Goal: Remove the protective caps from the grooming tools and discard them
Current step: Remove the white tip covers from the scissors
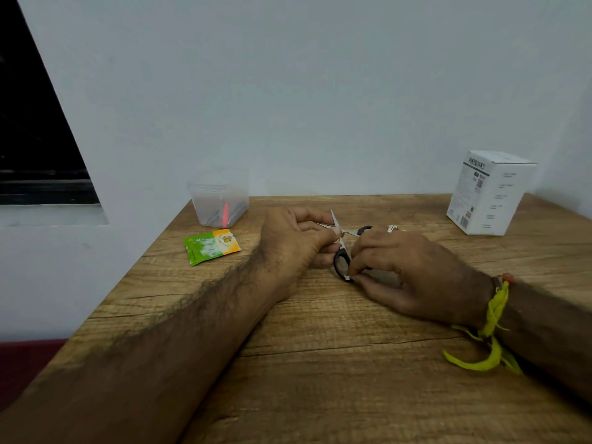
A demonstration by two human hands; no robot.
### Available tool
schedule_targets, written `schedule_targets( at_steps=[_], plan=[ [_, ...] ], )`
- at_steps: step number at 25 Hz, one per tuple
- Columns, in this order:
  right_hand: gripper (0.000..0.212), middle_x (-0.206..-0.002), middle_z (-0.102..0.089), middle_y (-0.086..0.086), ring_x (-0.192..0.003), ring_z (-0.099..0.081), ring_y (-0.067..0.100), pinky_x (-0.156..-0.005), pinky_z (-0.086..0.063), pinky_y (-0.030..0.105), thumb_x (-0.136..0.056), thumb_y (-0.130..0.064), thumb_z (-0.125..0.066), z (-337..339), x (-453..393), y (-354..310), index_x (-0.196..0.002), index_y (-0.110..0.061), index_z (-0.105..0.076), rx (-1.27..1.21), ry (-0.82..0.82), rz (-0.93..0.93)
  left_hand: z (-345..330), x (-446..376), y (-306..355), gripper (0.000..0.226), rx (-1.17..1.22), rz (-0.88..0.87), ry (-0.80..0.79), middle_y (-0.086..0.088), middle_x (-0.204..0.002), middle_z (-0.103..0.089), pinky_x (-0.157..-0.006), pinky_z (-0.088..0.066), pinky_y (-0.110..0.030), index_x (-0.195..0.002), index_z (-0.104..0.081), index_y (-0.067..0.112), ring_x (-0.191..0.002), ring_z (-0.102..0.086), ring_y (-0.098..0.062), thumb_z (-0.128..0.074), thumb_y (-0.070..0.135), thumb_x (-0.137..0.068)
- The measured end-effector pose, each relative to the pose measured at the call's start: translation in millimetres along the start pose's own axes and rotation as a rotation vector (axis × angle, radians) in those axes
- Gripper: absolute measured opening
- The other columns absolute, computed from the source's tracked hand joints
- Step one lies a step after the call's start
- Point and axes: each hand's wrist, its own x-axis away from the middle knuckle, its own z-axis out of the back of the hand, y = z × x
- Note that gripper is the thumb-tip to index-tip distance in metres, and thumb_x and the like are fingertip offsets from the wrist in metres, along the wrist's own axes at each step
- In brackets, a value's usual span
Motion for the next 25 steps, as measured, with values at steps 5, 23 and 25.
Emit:
schedule_targets(
  at_steps=[5, 23, 25],
  plan=[
    [0.021, -0.096, -0.068, 0.003, -0.084, -0.067, 0.023, -0.065, -0.057, 0.041, -0.093, -0.024, -0.057, -6.5, -2.8, 2.2, -0.094, -0.01, -0.072, 0.15, 0.095, 0.002, 0.6, -0.1, 1.8, 0.015, 0.023, 0.015, 0.007, -0.009, -0.071, -0.075, -0.051, -0.057, -0.025, -0.095, -0.072, 0.003, -0.057, -0.07, -0.014, -0.077, -0.002, -0.082],
    [0.024, -0.105, -0.07, 0.003, -0.089, -0.065, 0.022, -0.075, -0.055, 0.042, -0.096, -0.026, -0.052, -9.8, -12.2, 3.3, -0.104, -0.011, -0.069, 0.049, 0.095, -0.13, -2.5, 3.0, 2.8, 0.018, -0.034, -0.002, -0.018, -0.016, -0.078, -0.076, -0.051, -0.058, -0.024, -0.099, -0.071, -0.002, -0.059, -0.071, -0.015, -0.076, -0.004, -0.082],
    [0.022, -0.1, -0.069, 0.001, -0.087, -0.065, 0.021, -0.072, -0.054, 0.043, -0.096, -0.026, -0.052, -6.9, -8.1, 2.7, -0.1, -0.012, -0.069, 0.058, 0.053, -0.122, -1.9, 2.1, 2.9, 0.017, -0.021, 0.006, -0.012, -0.015, -0.077, -0.076, -0.05, -0.058, -0.024, -0.098, -0.071, -0.002, -0.058, -0.071, -0.016, -0.076, -0.005, -0.082]
  ],
)
